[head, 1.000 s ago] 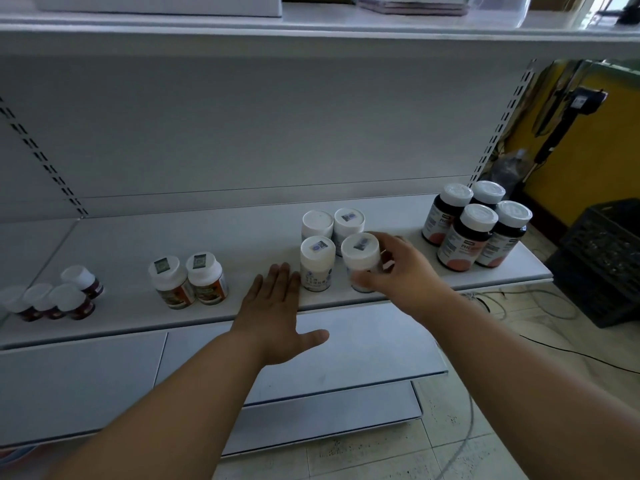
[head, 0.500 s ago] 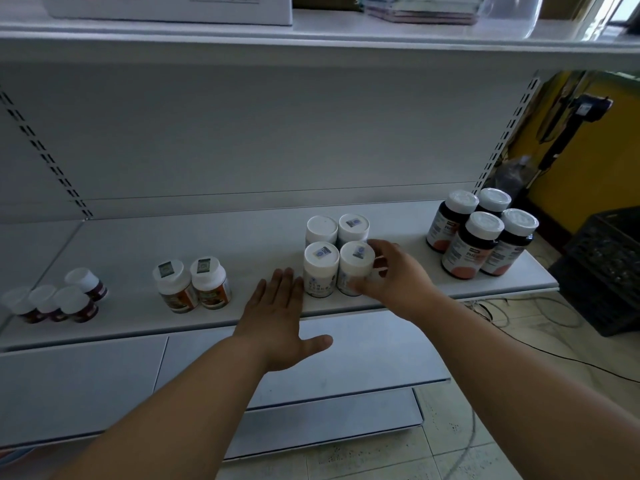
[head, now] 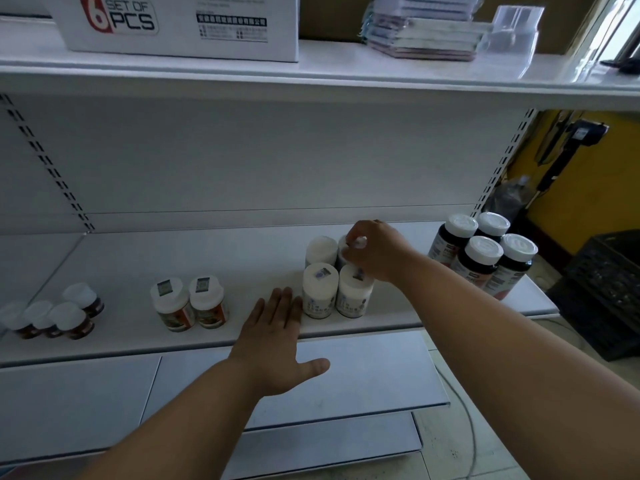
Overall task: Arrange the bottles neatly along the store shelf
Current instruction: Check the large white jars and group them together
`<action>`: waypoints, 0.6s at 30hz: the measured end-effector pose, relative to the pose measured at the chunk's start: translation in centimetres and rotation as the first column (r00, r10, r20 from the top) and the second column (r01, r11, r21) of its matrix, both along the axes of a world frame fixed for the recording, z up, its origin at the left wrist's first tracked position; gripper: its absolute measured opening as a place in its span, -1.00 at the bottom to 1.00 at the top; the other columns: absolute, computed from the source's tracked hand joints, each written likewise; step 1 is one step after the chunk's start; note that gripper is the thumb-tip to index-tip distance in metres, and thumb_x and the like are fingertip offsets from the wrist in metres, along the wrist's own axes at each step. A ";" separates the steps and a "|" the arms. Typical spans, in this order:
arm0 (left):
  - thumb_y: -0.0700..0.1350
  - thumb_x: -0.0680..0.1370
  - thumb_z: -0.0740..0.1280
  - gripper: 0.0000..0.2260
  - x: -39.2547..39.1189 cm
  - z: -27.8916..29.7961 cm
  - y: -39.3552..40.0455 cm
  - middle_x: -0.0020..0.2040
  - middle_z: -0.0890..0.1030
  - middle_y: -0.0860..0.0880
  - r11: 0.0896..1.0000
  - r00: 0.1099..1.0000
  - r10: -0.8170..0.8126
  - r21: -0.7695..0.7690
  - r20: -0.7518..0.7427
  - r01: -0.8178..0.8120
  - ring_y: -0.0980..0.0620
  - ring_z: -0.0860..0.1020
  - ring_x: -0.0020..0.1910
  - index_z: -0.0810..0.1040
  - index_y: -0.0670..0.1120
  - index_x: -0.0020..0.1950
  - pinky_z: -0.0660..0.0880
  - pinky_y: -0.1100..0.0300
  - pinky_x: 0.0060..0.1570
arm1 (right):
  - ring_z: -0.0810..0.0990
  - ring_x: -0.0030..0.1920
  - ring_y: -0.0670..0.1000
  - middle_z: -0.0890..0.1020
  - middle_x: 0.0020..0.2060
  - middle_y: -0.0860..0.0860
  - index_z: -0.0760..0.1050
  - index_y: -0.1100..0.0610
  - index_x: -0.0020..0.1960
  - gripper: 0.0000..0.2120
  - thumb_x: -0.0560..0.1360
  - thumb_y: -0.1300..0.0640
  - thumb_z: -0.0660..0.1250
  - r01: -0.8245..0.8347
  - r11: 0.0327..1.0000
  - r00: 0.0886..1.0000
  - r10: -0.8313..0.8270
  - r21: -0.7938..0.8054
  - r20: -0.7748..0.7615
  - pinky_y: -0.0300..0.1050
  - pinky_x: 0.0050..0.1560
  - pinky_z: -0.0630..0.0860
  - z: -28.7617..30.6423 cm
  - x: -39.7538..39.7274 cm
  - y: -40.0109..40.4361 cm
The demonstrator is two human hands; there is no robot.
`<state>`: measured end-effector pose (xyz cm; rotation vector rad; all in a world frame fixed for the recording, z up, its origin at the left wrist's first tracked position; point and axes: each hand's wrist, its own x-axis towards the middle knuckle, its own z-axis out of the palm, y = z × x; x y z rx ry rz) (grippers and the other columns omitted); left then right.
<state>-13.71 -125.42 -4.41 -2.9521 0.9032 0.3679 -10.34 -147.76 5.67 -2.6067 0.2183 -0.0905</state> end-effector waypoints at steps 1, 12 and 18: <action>0.60 0.24 -0.23 0.10 0.0 0.0 0.0 0.57 -0.38 -0.09 1.000 1.000 0.000 0.002 0.000 0.000 -0.04 -0.40 0.53 -0.34 -0.09 0.57 -0.32 -0.04 0.52 | 0.55 -0.15 0.01 0.55 0.02 0.01 0.48 -0.03 0.04 -0.80 0.44 0.00 0.38 0.005 1.000 1.000 -0.004 0.021 -0.023 -0.18 -0.25 0.45 -0.1 0.2 0.0; 0.59 0.21 -0.27 0.11 -0.1 0.2 -0.1 0.56 -0.40 -0.08 1.000 1.000 0.000 0.018 -0.002 0.000 -0.03 -0.42 0.52 -0.35 -0.08 0.57 -0.35 -0.02 0.51 | 0.54 -0.08 0.01 0.58 -0.03 -0.02 0.42 0.04 0.12 -0.78 0.50 0.04 0.17 0.009 0.940 0.862 -0.180 0.340 0.474 -0.15 -0.19 0.43 2.1 -4.1 0.9; 0.58 0.19 -0.28 0.12 -0.2 0.5 -0.2 0.56 -0.40 -0.08 0.999 1.000 0.007 0.033 -0.003 -0.006 -0.02 -0.42 0.52 -0.35 -0.08 0.57 -0.33 -0.01 0.51 | 0.55 -0.12 -0.03 0.59 -0.16 -0.07 0.52 0.03 -0.01 -0.91 0.49 0.07 0.33 -0.173 0.405 0.894 -0.317 0.898 0.316 0.01 -0.04 0.51 3.5 -7.9 2.9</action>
